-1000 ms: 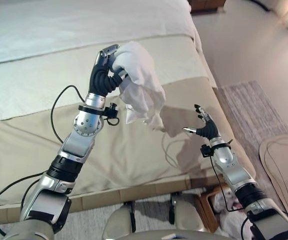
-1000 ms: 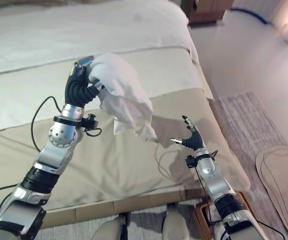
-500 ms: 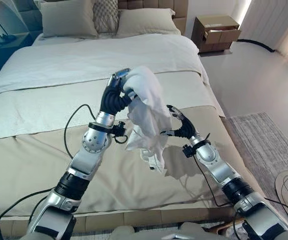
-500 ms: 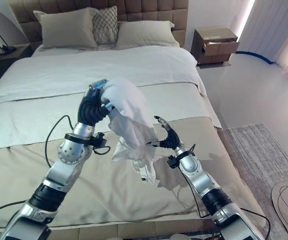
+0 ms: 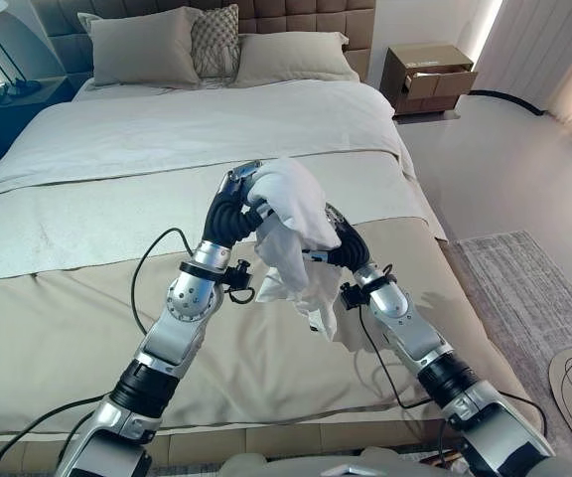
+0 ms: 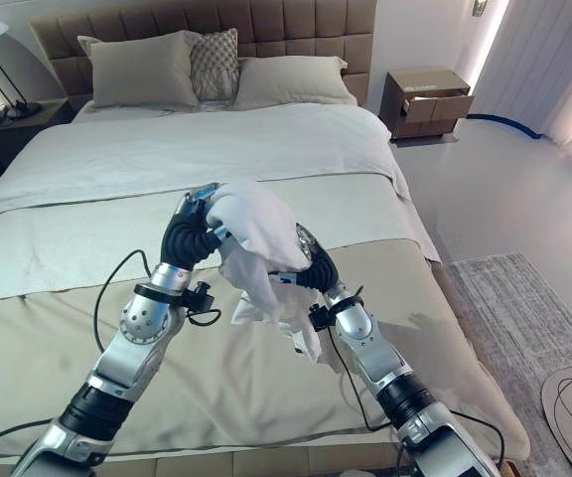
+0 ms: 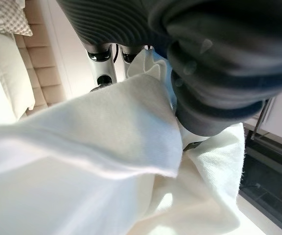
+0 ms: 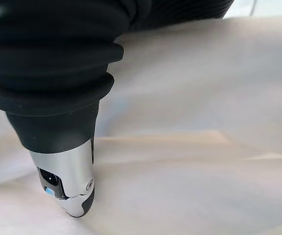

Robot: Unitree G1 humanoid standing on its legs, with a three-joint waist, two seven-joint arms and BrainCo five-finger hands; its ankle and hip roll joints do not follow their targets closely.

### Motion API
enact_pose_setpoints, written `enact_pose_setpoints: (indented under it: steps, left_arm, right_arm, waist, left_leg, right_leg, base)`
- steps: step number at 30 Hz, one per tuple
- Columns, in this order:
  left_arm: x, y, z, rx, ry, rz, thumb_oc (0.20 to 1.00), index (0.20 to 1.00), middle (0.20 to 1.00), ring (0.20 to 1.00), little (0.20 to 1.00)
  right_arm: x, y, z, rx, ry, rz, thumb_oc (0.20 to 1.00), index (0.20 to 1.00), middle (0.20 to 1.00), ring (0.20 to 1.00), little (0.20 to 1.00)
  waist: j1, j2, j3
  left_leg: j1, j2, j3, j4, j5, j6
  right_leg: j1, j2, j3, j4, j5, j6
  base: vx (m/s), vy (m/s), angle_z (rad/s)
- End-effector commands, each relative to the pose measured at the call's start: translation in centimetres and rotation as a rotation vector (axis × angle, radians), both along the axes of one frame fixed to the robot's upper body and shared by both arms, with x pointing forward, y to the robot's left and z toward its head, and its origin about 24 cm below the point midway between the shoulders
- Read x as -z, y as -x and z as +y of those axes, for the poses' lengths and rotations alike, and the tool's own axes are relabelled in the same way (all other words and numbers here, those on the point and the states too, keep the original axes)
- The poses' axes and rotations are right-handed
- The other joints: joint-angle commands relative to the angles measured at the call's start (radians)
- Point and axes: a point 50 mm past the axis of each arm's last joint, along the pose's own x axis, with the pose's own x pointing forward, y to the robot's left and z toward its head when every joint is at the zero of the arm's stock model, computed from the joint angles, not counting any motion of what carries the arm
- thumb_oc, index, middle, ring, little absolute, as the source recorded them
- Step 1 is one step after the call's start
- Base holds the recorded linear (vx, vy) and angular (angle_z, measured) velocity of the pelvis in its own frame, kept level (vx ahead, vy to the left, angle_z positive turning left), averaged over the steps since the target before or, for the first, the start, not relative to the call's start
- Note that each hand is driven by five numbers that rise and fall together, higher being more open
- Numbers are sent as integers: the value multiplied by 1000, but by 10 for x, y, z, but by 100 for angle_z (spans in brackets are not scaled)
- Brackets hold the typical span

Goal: Pick up clothes into the bucket

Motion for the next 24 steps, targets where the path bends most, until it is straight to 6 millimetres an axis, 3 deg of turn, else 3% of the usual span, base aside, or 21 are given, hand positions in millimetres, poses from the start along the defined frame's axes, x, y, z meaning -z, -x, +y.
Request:
enact_pose_setpoints:
  steps: [1,11,12,13,15,24]
  left_arm:
    - [-26,6,-14,116,44,-112,200,200,200,200,200]
    - [-33,11,-37,245,114,-105,200,200,200,200,200]
    - [-36,12,-38,258,114,-114,200,200,200,200,200]
    - [-39,13,-39,275,116,-123,200,200,200,200,200]
    - [-44,13,-43,302,122,-135,200,200,200,200,200]
    - [-71,17,-55,375,159,-222,200,200,200,200,200]
  right_arm:
    - [-29,0,24,-120,-61,-104,1000,1000,1000,1000,1000]
    - [-17,-2,61,-225,-42,-23,1000,1000,1000,1000,1000]
    - [-17,-1,64,-242,-28,-22,561,561,561,561,561]
    - [-15,-1,67,-261,-14,-10,291,291,291,291,291]
    - [-9,0,70,-284,14,18,200,200,200,200,200]
    - [3,-3,60,-209,42,55,200,200,200,200,200]
  waist:
    - [22,-57,-44]
    - [33,-58,-50]
    - [34,-59,-50]
    - [36,-60,-52]
    - [38,-62,-55]
    - [34,-64,-68]
  left_leg:
    - [-21,-10,2,28,-22,-8]
    - [-22,-15,-2,30,-24,-5]
    - [-22,-15,-2,31,-24,-5]
    - [-22,-15,-2,31,-25,-5]
    - [-20,-16,-4,31,-26,-6]
    - [-10,-16,-11,30,-29,-5]
  right_leg:
    - [103,-68,-37,27,-95,71]
    - [111,-71,-39,21,-96,72]
    - [112,-72,-41,21,-96,72]
    - [115,-72,-43,20,-96,73]
    - [118,-72,-46,19,-97,72]
    - [129,-71,-50,22,-99,73]
  base:
    - [0,0,0]
    - [0,0,0]
    - [0,0,0]
    - [0,0,0]
    - [0,0,0]
    - [4,-1,2]
